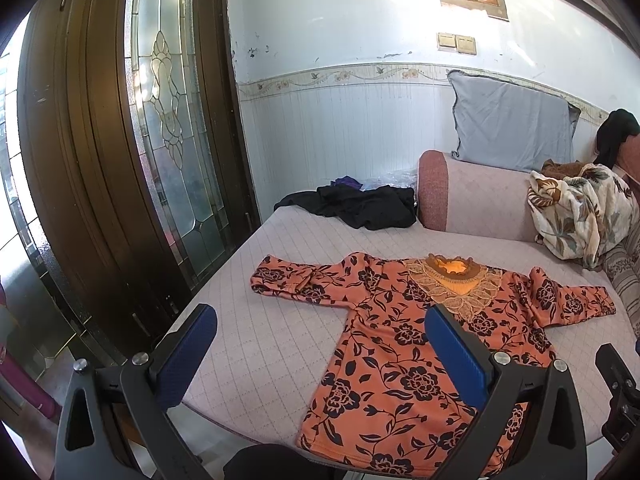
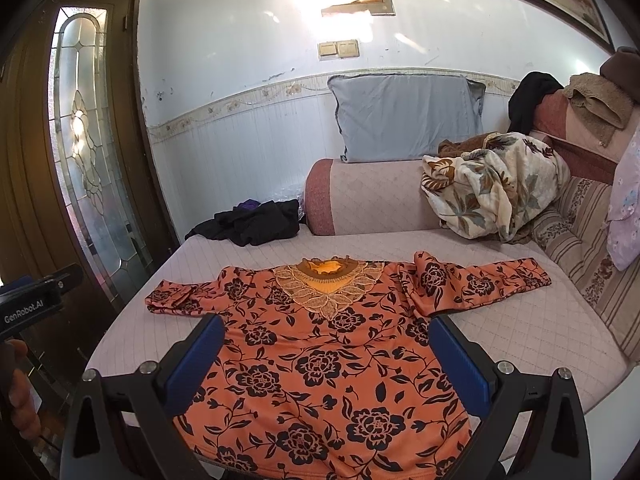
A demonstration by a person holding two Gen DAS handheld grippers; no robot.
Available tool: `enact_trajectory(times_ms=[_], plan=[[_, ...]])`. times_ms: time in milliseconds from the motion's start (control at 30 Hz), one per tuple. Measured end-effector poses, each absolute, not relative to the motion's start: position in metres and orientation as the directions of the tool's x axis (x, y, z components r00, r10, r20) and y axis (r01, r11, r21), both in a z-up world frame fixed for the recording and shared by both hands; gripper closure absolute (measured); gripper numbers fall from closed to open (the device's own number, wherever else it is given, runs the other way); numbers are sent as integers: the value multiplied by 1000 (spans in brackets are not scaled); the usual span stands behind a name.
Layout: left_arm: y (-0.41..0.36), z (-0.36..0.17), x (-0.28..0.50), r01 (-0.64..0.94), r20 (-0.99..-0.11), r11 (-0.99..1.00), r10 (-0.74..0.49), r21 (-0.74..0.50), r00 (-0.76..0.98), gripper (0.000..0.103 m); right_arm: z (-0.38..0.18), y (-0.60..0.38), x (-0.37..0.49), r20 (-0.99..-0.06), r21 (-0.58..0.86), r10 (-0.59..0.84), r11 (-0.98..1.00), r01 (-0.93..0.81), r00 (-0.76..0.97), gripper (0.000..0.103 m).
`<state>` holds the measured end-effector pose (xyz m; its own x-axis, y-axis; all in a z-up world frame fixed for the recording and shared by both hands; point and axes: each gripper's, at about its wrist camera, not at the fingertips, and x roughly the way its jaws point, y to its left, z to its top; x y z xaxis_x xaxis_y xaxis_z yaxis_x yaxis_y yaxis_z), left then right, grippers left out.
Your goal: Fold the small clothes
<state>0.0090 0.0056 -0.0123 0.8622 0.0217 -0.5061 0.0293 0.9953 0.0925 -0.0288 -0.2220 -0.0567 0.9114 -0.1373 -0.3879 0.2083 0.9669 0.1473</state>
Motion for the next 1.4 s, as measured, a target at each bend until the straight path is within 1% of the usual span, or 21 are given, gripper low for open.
enact_trajectory(times_ms=[533,1400], plan=[[5,-14,12,34,-510,995,20,96,860,0,-62,-219,-19,-420,145,-126,968,204,899,0],[7,-22,22,37,-529,995,19,94,848,0,-70,-215,-8,-447,134,-116,972,195,887,0]])
